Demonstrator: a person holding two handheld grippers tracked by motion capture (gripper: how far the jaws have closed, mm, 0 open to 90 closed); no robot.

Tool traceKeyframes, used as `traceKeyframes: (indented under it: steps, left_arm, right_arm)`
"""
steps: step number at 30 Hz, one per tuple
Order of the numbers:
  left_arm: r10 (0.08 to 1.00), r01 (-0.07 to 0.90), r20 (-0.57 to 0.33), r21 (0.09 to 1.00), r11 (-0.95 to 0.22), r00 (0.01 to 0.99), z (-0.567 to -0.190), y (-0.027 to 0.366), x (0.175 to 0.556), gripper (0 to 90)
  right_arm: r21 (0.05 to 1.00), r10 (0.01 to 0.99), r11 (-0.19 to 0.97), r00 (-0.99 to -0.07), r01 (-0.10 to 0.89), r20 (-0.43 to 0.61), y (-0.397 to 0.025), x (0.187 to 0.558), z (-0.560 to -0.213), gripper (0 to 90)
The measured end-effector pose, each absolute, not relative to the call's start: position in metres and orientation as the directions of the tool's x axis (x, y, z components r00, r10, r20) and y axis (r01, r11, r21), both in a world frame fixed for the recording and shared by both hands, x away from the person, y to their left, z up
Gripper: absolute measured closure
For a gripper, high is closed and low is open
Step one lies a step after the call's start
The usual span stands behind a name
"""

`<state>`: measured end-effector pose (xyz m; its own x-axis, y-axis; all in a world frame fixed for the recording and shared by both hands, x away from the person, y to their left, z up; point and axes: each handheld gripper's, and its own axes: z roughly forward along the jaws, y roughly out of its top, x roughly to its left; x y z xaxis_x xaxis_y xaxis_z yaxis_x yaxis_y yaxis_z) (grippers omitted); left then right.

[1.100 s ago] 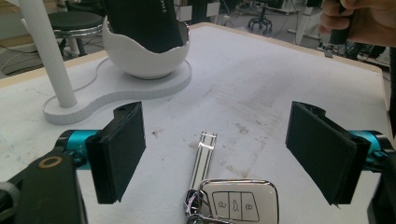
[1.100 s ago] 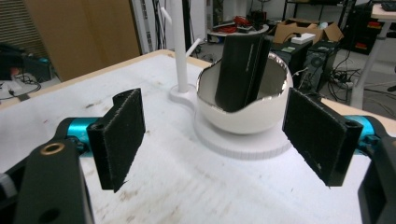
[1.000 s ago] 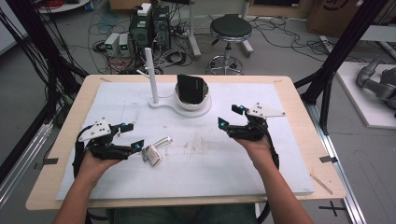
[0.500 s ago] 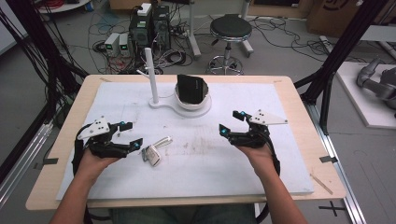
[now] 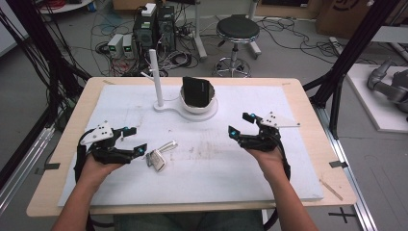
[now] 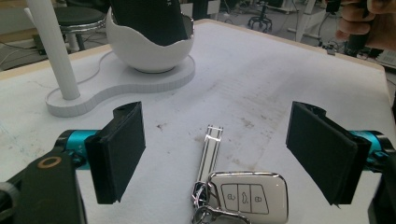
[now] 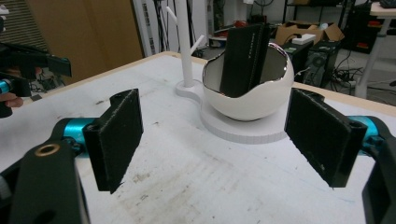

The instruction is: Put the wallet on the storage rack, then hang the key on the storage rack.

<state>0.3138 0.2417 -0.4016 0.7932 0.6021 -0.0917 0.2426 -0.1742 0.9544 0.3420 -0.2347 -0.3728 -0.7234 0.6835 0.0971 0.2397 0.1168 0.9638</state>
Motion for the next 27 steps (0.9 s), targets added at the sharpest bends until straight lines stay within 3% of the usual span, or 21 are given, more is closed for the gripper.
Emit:
traceKeyframes:
  steps: [24,27]
  left_arm:
    - [0.607,0.267,-0.107,0.947,-0.181,0.787,-0.406,0.228,0.319,19.7]
    - [0.594,0.286,-0.124,0.94,-0.186,0.795,-0.408,0.22,0.322,25.4]
  right_arm:
    - [0.965,0.663,0.126,-0.743,0.228,0.089,-0.226,0.341,-0.369,19.7]
    - [0.964,0.66,0.13,-0.746,0.23,0.088,-0.226,0.34,-0.369,19.7]
